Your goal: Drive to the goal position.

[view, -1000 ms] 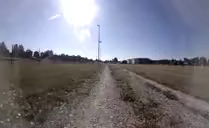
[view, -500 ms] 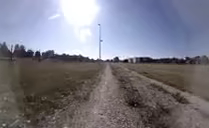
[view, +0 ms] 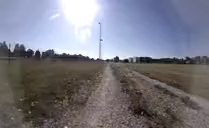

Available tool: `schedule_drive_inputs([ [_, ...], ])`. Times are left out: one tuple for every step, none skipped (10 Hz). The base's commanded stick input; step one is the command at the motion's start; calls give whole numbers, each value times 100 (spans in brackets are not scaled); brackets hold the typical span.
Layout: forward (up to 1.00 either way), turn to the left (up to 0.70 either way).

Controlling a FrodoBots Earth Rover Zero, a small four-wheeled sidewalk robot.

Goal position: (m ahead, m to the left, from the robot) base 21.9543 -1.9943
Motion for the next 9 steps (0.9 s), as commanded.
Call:
schedule_drive_inputs([
  [50,0],
  [50,0],
  [50,0],
  [50,-38],
  [50,-50],
  [50,-48],
  [50,-33],
  [50,-18],
  [50,-4],
])
